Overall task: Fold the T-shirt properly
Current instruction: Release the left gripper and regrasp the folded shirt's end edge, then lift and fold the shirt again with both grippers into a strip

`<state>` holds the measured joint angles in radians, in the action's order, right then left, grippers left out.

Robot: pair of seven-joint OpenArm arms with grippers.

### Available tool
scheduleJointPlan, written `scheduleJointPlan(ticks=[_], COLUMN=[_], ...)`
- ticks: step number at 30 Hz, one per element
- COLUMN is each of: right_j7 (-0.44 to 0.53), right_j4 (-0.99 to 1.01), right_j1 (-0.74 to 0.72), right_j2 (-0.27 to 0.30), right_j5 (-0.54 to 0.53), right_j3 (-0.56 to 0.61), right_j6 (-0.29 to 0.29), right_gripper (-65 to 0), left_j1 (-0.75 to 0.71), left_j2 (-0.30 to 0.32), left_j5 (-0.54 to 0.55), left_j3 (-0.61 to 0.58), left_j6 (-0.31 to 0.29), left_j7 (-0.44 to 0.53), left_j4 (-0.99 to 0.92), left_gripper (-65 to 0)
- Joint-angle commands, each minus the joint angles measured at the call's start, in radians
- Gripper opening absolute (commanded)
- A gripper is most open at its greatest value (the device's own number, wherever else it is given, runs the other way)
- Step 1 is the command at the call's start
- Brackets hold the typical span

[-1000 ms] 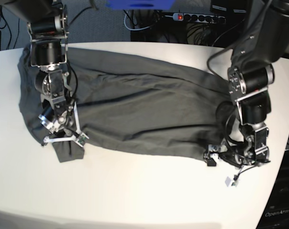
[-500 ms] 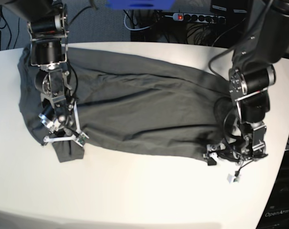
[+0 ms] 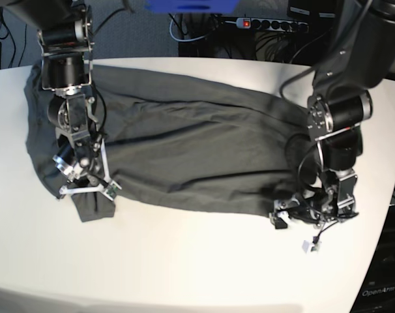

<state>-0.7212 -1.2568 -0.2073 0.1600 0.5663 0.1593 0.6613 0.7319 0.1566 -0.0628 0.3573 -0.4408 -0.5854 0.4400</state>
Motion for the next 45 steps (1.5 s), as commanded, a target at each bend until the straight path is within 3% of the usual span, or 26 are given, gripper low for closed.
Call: scheduleJointPlan(ticks=[1, 11, 14, 22, 24, 31, 40, 45], right_j7=[-0.001, -0.001, -0.001, -0.001, -0.001, -0.001, -0.001, -0.004], right_j4=[0.009, 0.007, 0.007, 0.007, 0.007, 0.009, 0.002, -0.001], right_j1=[0.004, 0.002, 0.002, 0.001, 0.001, 0.001, 0.001, -0.001], right_j2=[-0.001, -0.001, -0.003, -0.003, -0.003, -0.003, 0.002, 0.002], right_j5=[-0.039, -0.039, -0.039, -0.039, -0.039, -0.039, -0.038, -0.010], right_j3=[0.001, 0.001, 0.001, 0.001, 0.001, 0.003, 0.013, 0.027], right_j6=[0.037, 0.037, 0.037, 0.037, 0.037, 0.037, 0.037, 0.037], right_gripper=[-64.4, -64.4, -64.4, -64.6, -64.6, -64.6, -64.6, -64.6], left_j1=[0.021, 0.018, 0.013, -0.007, -0.007, -0.002, -0.042, -0.079], left_j2=[-0.013, -0.024, -0.021, -0.016, -0.009, 0.018, 0.031, 0.053], left_j5=[0.002, 0.004, 0.004, -0.002, -0.002, 0.005, 0.011, 0.120], left_j3=[-0.002, 0.004, 0.004, 0.004, 0.004, 0.006, 0.007, -0.002], left_j6=[-0.008, -0.008, -0.008, -0.008, -0.008, -0.017, -0.022, -0.022], left_j7=[-0.023, -0.110, -0.117, -0.118, -0.118, -0.167, -0.301, -0.391], left_j4=[0.003, 0.003, 0.003, 0.003, 0.003, 0.024, 0.245, 0.375], left_gripper=[-15.5, -16.6, -25.0, -58.4, -63.5, -62.3, -62.3, -62.3])
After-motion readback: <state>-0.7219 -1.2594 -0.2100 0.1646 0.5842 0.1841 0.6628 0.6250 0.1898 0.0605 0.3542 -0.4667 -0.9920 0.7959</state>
